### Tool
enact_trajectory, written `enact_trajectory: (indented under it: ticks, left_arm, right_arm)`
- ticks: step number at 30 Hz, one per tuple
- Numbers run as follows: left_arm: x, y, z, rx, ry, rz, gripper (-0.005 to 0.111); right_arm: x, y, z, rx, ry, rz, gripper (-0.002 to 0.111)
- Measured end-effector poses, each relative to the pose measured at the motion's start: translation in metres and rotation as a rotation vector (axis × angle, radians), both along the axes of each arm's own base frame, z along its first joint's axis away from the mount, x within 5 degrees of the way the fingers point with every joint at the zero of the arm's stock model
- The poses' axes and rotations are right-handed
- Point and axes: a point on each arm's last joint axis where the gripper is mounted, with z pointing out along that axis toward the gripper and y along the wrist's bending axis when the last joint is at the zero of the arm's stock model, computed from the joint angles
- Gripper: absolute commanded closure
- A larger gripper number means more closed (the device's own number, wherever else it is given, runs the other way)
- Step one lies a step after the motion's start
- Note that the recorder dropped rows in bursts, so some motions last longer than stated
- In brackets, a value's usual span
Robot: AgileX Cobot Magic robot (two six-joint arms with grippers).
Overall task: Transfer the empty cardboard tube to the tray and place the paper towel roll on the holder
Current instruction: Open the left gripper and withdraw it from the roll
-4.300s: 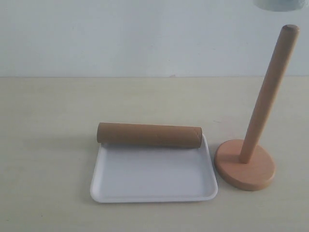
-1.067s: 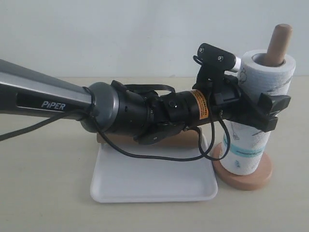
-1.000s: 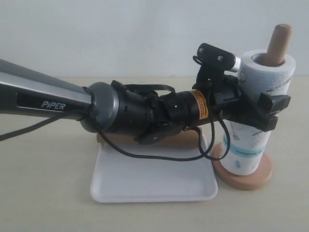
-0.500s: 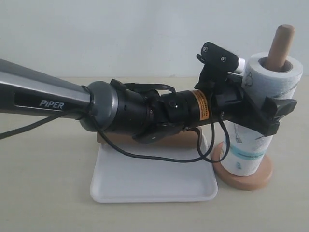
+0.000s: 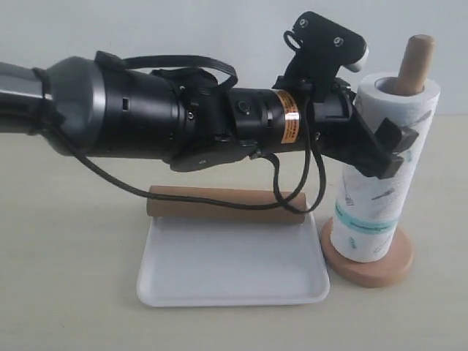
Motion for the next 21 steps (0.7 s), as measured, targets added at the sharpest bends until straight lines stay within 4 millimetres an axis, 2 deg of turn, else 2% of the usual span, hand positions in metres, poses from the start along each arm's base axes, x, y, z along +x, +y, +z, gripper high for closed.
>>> enact_trajectory:
  ticks: [8, 15, 16, 18, 21]
  left_arm:
    - [-0.016, 0.015, 0.001, -0.007, 0.002, -0.028, 0.025]
    - [-0.033, 0.033, -0.007, 0.016, 0.041, -0.036, 0.028]
    - [-0.037, 0.038, -0.007, 0.019, 0.044, -0.036, 0.033]
    - [-0.046, 0.049, -0.003, 0.021, 0.046, -0.037, 0.05]
    - [-0.062, 0.067, 0.008, 0.01, 0.037, -0.037, 0.085]
  right_arm:
    - [0.0, 0.0, 0.0, 0.0, 0.0, 0.0, 0.108]
    - [0.0, 0.0, 0.0, 0.0, 0.0, 0.0, 0.108]
    - [0.0, 0.0, 0.0, 0.0, 0.0, 0.0, 0.108]
    - [0.0, 0.0, 0.0, 0.0, 0.0, 0.0, 0.108]
    - [0.0, 0.0, 0.0, 0.0, 0.0, 0.0, 0.108]
